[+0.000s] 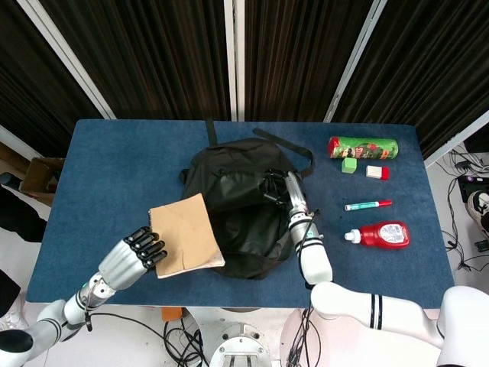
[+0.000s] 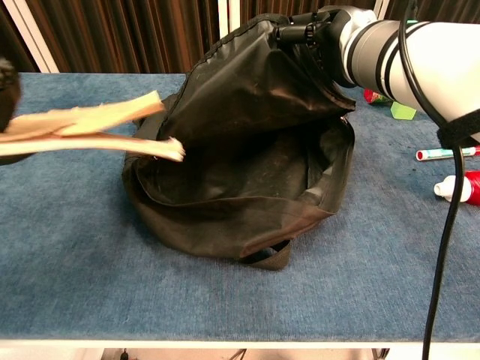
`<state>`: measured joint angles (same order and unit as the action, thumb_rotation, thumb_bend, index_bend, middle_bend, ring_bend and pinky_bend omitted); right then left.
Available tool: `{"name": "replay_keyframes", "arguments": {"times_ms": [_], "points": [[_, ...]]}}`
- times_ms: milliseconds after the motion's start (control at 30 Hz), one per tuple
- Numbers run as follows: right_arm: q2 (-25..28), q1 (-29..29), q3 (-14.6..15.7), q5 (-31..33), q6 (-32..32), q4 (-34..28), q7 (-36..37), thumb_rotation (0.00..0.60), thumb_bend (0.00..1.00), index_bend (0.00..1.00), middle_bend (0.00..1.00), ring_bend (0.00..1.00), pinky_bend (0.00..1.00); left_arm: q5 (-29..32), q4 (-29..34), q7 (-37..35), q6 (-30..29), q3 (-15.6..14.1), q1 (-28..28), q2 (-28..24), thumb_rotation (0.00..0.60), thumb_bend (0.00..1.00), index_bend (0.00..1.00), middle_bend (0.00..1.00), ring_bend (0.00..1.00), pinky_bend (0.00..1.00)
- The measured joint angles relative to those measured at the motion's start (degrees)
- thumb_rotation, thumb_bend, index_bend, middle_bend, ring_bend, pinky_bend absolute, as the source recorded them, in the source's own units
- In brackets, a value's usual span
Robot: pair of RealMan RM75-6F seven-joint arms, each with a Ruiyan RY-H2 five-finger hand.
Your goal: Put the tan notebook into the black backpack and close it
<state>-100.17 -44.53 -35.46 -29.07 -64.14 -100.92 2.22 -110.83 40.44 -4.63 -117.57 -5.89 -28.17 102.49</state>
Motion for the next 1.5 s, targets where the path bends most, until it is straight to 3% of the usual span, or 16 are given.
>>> {"name": "replay_keyframes", "arguments": {"times_ms": [433, 700, 1200, 1500], "points": [[-0.26, -0.94, -1.35, 1.29, 0.81, 1.13, 1.48, 0.6, 0.65, 0.79, 0.67, 0.51, 0.24, -6.9, 10.36, 7.87, 1.71, 1.13, -5.68, 0.27, 0.6, 0.37, 0.75, 0.71, 0.57, 0.55], [-0.1, -1.43, -2.39, 1.7, 1.79, 0.78, 2.99, 0.6, 0.65, 0.79, 0.67, 0.51, 0.24, -7.26, 11.75, 7.84, 4.54, 1.9, -6.78, 1.75, 0.6, 0.37, 0.75, 0.71, 0.57, 0.56], [-1.32, -2.81, -2.71, 0.94, 2.31, -1.52, 5.33, 0.6, 0.65, 0.79, 0.67, 0.51, 0.24, -3.62, 2.46, 4.05, 11.9, 4.85, -10.61, 10.29, 0.6, 0.37, 0.75, 0.71, 0.57, 0.56], [-1.95, -3.25, -2.59, 0.32, 3.3, -3.71, 7.26, 0.6, 0.65, 0.79, 0.67, 0.51, 0.24, 0.7, -5.52, 2.18, 17.98, 6.81, -13.1, 15.33, 0.6, 0.37, 0.75, 0.71, 0.57, 0.49]]}}
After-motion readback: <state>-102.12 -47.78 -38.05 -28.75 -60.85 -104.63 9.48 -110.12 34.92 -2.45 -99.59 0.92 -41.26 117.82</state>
